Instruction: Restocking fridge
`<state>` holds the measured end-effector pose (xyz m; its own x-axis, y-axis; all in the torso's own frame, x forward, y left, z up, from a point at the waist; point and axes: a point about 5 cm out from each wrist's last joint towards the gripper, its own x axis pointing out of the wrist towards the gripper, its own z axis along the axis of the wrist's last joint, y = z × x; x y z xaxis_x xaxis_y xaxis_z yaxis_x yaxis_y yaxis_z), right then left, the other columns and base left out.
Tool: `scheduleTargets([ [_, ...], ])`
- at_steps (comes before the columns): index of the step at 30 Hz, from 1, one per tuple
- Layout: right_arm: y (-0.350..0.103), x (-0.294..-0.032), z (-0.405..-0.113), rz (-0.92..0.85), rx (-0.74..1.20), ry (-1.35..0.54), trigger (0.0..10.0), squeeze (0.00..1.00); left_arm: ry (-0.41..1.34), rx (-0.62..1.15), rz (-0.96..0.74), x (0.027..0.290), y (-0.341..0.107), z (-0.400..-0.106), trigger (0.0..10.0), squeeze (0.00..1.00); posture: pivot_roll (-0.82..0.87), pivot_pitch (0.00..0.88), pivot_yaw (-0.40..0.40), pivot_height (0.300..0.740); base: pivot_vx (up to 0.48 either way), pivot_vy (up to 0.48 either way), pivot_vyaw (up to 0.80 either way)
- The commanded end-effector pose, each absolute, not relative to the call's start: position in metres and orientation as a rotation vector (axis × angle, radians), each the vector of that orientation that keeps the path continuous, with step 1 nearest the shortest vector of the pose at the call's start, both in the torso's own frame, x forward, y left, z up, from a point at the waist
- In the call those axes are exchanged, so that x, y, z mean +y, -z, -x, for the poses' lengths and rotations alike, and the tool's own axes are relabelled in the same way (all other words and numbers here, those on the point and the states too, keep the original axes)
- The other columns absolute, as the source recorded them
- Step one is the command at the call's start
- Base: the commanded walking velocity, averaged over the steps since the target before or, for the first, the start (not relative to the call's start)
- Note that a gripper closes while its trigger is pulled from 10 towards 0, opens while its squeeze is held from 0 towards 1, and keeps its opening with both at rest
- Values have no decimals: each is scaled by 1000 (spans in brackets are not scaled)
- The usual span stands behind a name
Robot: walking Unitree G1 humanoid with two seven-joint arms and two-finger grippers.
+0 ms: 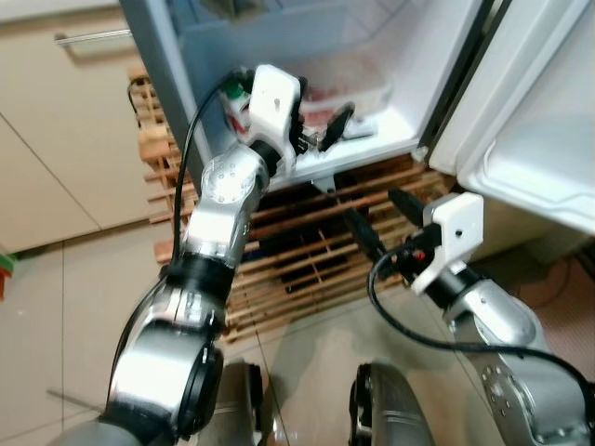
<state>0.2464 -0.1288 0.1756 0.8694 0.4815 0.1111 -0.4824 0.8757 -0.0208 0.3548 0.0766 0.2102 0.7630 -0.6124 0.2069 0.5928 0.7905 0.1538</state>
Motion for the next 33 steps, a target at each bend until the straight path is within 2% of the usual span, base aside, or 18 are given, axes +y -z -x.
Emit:
scheduleTargets([
  [1,-173,-138,-249,1,-125,-447,10000,0,657,-247,-90,79,-211,-345,10000,0,51,63,31,662,0,0,0],
  [7,-161,-151,-251,11,-131,-331,10000,0,513,-122,-102,103,-172,-318,10000,0,72,42,40,662,0,0,0],
  [14,-145,-158,-244,14,-113,-269,10000,0,192,7,-107,147,-129,-291,10000,0,76,25,36,662,0,0,0],
  [17,-141,-162,-242,19,-110,-236,10000,0,143,16,-118,152,-126,-285,10000,0,76,27,35,662,0,0,0],
  [20,-131,-176,-241,11,-106,-86,10000,0,58,37,-134,154,-119,-280,10000,0,75,36,30,662,0,0,0],
  [27,-92,-192,-237,12,5,11,10000,0,51,31,-83,149,-111,-291,10000,0,71,46,32,662,0,0,0],
  [33,-86,-193,-240,-12,9,46,10000,0,79,63,-134,140,-104,-287,10000,0,64,59,48,662,0,0,0],
])
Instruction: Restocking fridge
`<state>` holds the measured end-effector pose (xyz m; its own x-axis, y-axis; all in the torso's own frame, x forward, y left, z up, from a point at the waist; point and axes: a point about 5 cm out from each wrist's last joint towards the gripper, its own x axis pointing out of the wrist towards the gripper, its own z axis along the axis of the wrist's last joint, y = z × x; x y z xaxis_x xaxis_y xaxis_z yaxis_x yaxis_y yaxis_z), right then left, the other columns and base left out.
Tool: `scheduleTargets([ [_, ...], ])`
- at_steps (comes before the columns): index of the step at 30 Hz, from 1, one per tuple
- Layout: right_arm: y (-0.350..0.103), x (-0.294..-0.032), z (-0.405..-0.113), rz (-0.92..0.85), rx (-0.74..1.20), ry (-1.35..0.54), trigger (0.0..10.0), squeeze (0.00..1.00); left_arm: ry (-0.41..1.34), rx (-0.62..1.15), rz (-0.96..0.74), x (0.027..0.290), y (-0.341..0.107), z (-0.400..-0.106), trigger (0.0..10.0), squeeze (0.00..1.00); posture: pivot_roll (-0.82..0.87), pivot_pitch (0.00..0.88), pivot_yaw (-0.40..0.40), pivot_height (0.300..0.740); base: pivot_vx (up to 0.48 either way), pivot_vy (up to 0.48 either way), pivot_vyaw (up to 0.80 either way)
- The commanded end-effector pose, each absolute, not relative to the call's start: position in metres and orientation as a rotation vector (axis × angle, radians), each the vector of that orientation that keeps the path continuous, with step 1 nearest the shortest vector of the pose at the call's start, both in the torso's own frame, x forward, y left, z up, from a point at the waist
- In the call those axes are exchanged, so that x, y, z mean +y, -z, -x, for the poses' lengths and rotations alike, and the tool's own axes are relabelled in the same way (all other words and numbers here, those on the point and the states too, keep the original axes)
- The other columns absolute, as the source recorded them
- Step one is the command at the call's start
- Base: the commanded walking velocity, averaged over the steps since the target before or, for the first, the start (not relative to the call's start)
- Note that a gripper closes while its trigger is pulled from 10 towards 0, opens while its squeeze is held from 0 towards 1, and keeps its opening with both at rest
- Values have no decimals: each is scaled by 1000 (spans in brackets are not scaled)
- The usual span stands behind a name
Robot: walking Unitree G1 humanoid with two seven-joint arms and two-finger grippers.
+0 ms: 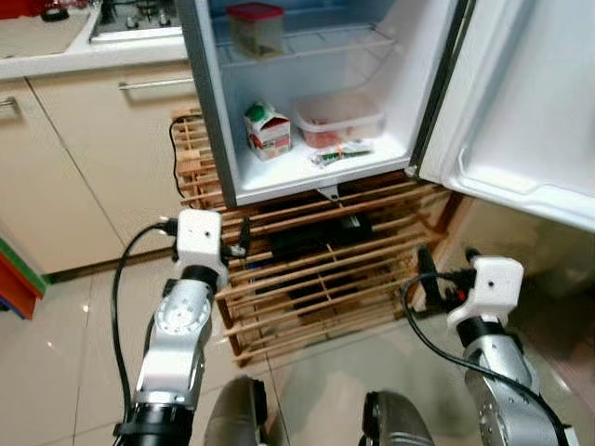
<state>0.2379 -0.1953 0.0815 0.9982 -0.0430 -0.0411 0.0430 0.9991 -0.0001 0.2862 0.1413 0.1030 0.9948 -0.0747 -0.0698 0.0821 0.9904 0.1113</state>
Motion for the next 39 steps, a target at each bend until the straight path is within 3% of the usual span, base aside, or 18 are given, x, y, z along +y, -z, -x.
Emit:
scheduleTargets([
  [1,-86,-193,-241,-13,5,46,10000,0,80,59,-137,139,-105,-288,10000,0,64,59,48,662,0,0,0],
  [6,-92,-184,-245,-26,-43,18,10000,0,106,46,-131,136,-107,-292,10000,0,65,63,50,662,0,0,0],
  [23,-99,-173,-248,-16,-81,-40,10000,0,167,32,-132,129,-106,-294,10000,0,60,66,48,740,0,0,0],
  [34,-101,-176,-250,-20,-80,-12,10000,0,140,57,-148,131,-101,-295,10000,0,70,63,39,740,0,0,0],
  [39,-99,-182,-248,-43,-64,43,10000,0,112,63,-48,141,-98,-291,10000,0,73,62,29,740,0,0,0],
])
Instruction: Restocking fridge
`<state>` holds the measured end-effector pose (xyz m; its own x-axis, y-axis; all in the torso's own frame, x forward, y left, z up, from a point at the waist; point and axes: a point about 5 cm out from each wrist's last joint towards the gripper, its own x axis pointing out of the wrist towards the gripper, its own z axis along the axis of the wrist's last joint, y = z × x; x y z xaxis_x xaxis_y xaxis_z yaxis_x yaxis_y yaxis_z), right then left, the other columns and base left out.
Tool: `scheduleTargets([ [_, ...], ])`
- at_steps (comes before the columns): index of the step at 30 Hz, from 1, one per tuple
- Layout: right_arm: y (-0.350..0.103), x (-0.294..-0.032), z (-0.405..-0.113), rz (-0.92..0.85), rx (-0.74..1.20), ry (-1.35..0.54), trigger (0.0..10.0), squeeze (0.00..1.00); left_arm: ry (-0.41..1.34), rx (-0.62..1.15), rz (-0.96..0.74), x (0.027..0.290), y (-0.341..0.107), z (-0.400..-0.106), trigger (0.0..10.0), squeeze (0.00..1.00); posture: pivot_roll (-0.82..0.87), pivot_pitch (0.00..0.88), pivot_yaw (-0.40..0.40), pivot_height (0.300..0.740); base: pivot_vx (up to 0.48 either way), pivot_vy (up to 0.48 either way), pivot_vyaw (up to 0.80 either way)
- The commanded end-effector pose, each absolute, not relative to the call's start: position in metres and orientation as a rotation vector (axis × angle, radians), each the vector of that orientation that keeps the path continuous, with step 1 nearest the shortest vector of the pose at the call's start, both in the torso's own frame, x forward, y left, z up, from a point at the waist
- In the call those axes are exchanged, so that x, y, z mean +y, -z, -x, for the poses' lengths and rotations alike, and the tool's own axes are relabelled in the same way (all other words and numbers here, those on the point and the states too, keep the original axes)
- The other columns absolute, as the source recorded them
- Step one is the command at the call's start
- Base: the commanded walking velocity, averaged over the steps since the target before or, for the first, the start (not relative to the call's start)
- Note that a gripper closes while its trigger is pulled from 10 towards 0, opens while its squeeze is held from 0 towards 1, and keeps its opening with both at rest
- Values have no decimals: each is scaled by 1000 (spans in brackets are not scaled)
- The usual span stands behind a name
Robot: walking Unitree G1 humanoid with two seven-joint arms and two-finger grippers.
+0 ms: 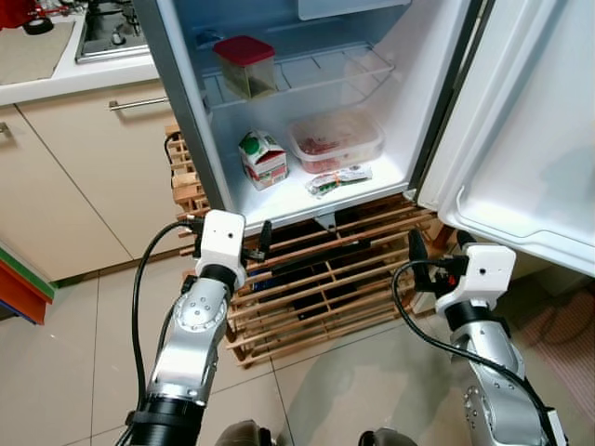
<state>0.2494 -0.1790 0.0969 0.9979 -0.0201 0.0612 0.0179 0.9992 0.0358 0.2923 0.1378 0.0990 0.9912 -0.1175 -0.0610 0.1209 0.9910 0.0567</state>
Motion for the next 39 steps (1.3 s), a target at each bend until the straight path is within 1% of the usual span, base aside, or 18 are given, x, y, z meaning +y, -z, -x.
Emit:
scheduleTargets([
  [1,-98,-184,-248,-46,-57,46,10000,0,108,65,-37,143,-97,-288,10000,0,74,61,27,740,0,0,0],
  [5,-96,-185,-247,-39,-51,49,10000,0,107,78,-44,145,-93,-282,10000,0,79,54,29,740,0,0,0],
  [7,-92,-186,-249,-34,-33,69,10000,0,109,85,-85,146,-91,-277,10000,0,87,47,27,740,0,0,0],
  [10,-90,-186,-250,-17,-28,70,10000,0,107,84,-86,147,-92,-279,10000,0,90,42,27,740,0,0,0],
  [11,-90,-187,-246,1,-27,66,10000,0,107,79,-87,148,-93,-279,10000,0,93,38,25,740,0,0,0],
  [13,-82,-195,-230,28,11,69,10000,0,121,78,-102,153,-92,-271,10000,0,85,36,23,740,0,0,0],
  [14,-82,-195,-230,28,11,69,10000,0,121,78,-102,153,-92,-271,10000,0,85,36,23,740,0,0,0],
  [17,-71,-204,-209,52,64,86,10000,0,120,96,-104,161,-87,-261,10000,0,80,43,25,740,0,0,0],
  [20,-71,-205,-209,57,61,96,10000,0,122,90,-120,159,-88,-262,10000,0,73,50,25,740,0,0,0],
  [23,-73,-203,-215,50,38,99,10000,0,110,82,-118,155,-91,-270,10000,0,68,51,26,740,0,0,0],
  [26,-77,-199,-224,40,21,89,10000,0,112,71,-130,150,-93,-273,10000,0,70,50,28,740,0,0,0],
  [31,-81,-191,-229,31,7,68,10000,0,110,71,-137,149,-95,-276,10000,0,70,52,29,740,0,0,0],
  [39,-82,-185,-232,23,0,54,10000,0,107,69,-133,148,-96,-280,10000,0,68,60,34,740,-257,0,0],
])
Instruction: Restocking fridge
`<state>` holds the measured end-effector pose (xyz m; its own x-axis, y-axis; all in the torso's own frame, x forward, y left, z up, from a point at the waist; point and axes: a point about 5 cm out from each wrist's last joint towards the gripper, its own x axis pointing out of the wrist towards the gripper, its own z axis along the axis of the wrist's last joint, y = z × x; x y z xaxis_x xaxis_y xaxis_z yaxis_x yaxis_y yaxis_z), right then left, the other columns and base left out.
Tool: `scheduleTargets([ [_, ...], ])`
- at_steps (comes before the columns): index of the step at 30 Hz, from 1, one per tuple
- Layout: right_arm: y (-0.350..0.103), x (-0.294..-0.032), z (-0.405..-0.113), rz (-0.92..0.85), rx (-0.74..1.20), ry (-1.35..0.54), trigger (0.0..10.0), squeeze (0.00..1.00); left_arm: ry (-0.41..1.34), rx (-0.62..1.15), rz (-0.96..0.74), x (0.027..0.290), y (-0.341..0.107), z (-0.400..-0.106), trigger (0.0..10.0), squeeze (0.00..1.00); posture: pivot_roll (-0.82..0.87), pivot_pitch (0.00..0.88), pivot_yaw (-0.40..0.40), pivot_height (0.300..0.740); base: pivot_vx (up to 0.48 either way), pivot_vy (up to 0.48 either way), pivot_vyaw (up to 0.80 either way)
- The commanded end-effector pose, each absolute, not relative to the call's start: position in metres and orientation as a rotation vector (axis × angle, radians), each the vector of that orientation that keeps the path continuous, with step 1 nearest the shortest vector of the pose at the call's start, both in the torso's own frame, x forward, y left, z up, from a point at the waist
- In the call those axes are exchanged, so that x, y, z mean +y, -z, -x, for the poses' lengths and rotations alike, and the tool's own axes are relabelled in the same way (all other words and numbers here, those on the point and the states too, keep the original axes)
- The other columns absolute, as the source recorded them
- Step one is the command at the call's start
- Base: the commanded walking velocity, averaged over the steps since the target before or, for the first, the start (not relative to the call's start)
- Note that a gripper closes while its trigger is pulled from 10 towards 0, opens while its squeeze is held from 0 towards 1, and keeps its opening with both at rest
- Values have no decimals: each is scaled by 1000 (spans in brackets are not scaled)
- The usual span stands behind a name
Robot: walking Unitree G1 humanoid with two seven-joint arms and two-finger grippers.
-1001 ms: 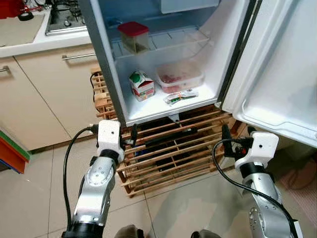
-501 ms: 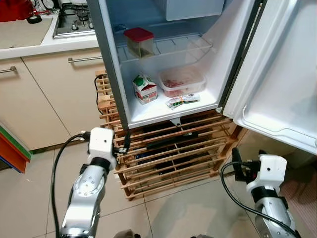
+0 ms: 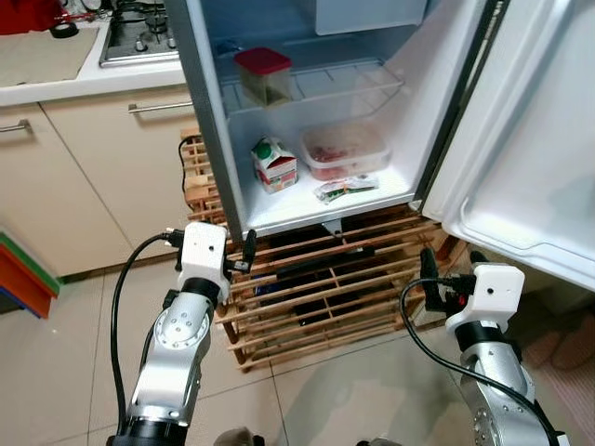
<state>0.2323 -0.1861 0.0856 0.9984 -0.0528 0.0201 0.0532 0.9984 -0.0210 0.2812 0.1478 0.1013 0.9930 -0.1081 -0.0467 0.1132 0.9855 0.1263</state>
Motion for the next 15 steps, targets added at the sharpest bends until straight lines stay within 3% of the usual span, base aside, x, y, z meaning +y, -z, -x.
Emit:
scheduleTargets([
  [1,-82,-185,-232,23,0,54,10000,0,107,69,-133,148,-96,-281,10000,0,68,61,35,740,-255,0,0],
  [10,-82,-183,-233,21,1,45,10000,0,105,72,-137,147,-95,-283,10000,0,69,66,36,740,-257,0,0],
  [15,-86,-177,-233,41,-15,10,10000,0,109,60,-138,146,-98,-288,10000,0,66,71,37,740,0,0,0],
])
